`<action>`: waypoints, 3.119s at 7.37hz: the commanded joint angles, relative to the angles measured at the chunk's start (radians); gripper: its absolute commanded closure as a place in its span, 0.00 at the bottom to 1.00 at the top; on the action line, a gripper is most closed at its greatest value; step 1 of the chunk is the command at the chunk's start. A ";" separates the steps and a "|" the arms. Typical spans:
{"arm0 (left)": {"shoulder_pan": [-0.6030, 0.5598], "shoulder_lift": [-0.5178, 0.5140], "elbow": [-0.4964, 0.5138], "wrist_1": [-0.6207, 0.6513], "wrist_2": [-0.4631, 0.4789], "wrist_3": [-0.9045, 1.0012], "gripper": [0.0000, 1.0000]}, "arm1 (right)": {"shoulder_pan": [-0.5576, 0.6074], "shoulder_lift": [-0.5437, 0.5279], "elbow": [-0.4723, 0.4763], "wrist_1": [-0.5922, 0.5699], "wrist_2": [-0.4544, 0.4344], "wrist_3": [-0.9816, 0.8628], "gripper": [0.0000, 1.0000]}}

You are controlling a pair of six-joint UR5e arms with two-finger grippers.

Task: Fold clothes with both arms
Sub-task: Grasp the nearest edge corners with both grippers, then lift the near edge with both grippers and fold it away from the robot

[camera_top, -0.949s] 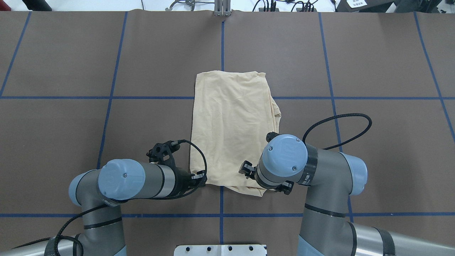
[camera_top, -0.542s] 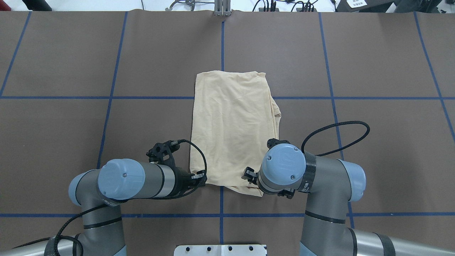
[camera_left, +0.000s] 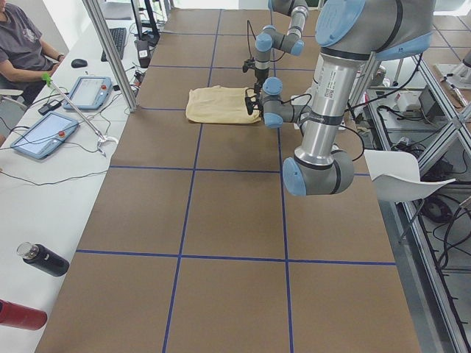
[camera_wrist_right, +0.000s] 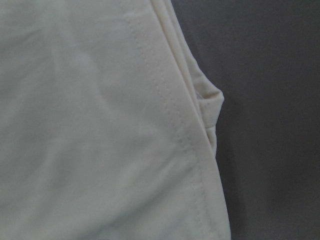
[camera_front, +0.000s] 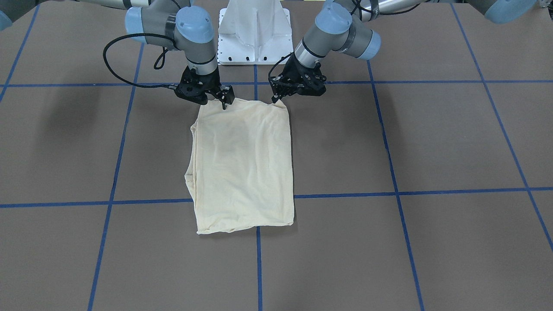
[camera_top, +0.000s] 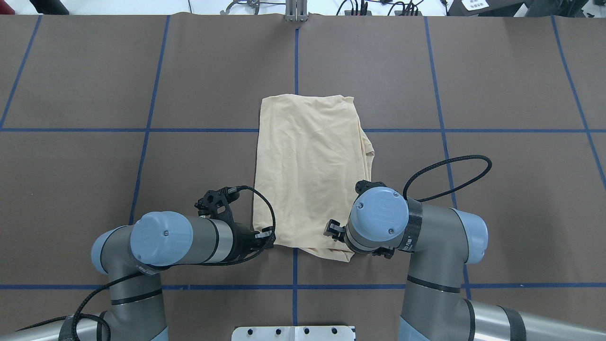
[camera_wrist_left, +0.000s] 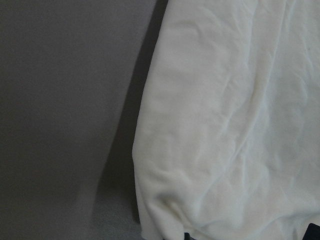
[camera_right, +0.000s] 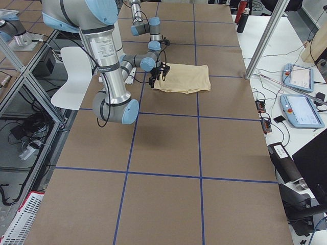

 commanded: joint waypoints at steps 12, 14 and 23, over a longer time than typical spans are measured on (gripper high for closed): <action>-0.006 0.000 0.000 -0.001 0.000 0.000 1.00 | 0.008 0.021 0.033 0.007 -0.058 -0.009 1.00; -0.009 0.012 -0.044 -0.001 -0.002 0.000 1.00 | 0.028 -0.020 0.098 0.115 -0.052 -0.007 1.00; 0.016 0.038 -0.184 0.010 -0.089 0.002 1.00 | 0.105 -0.097 0.144 0.206 0.130 0.005 1.00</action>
